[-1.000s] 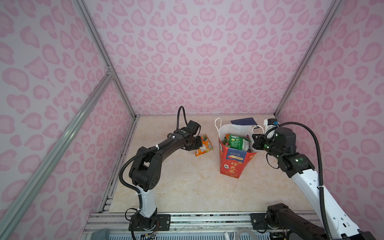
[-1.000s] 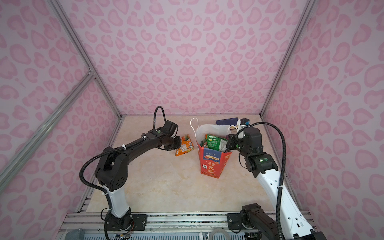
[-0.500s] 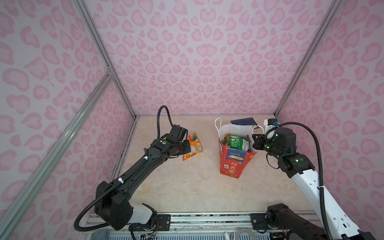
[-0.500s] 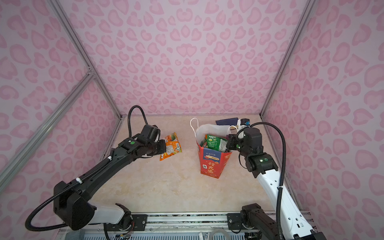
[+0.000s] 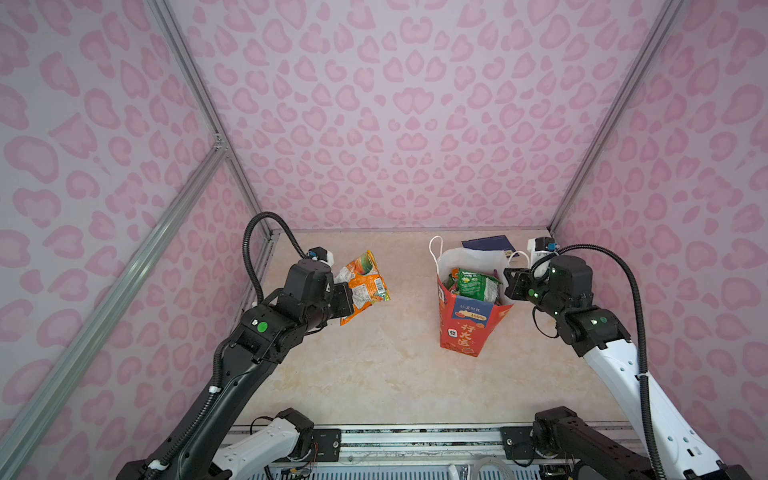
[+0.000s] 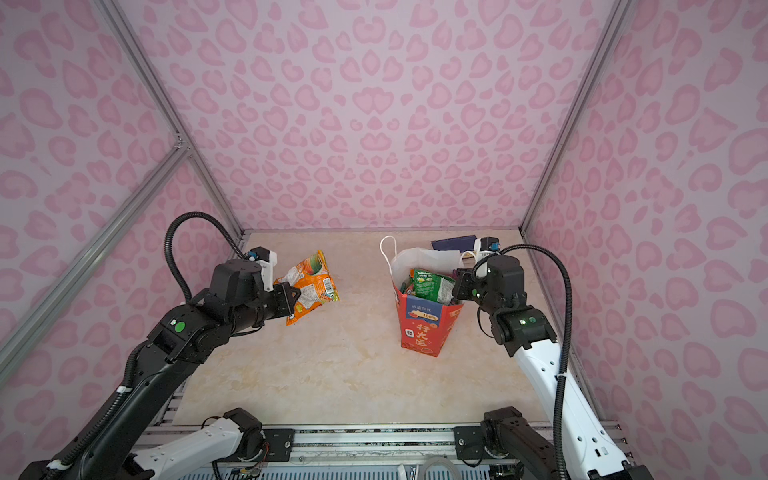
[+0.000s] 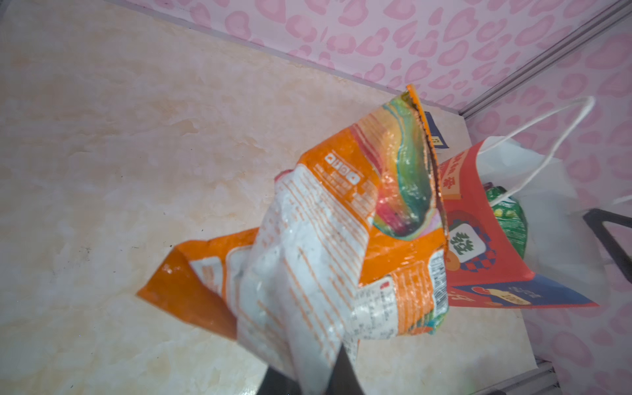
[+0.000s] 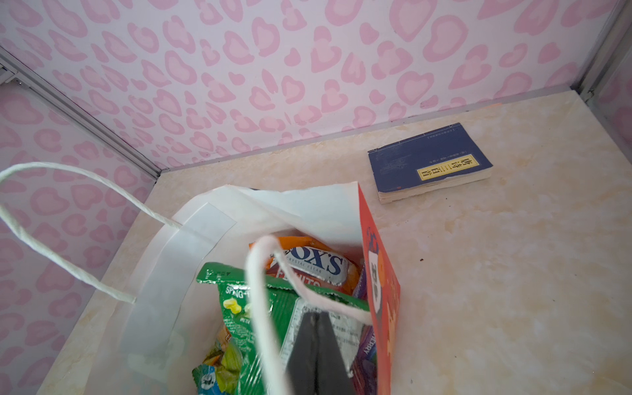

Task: Place the snacks into the paper bag
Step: 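Lift the orange mango packet and carry it over the bag mouth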

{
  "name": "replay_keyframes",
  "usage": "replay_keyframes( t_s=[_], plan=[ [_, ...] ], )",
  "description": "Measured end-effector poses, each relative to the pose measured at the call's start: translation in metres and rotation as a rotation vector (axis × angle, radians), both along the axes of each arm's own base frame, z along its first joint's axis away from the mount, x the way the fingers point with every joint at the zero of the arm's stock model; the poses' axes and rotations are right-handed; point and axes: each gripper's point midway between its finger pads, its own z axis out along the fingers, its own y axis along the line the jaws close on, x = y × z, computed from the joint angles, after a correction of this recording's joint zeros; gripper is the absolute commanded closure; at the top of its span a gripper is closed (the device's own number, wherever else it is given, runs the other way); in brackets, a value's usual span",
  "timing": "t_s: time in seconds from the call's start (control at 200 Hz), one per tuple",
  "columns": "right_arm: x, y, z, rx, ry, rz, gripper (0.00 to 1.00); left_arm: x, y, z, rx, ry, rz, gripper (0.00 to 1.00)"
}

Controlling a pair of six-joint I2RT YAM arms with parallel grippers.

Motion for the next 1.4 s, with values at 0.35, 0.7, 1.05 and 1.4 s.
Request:
replay_keyframes(
  t_s=[0.35, 0.7, 1.05, 1.4],
  plan=[
    [0.000, 0.001, 0.000, 0.000, 0.000, 0.004, 1.00, -0.017, -0.088, 0.100, -0.168, -0.149, -0.298, 0.97],
    [-0.001, 0.002, 0.001, 0.000, -0.003, 0.005, 1.00, -0.005, -0.185, 0.122, -0.134, -0.174, -0.493, 0.97],
    [-0.001, 0.002, 0.001, 0.001, -0.003, 0.006, 1.00, 0.018, -0.243, 0.099, 0.026, -0.166, -0.595, 0.97],
    [-0.001, 0.002, 0.001, 0.000, -0.004, 0.007, 1.00, 0.050, -0.271, 0.049, 0.191, -0.136, -0.613, 0.97]
  ],
)
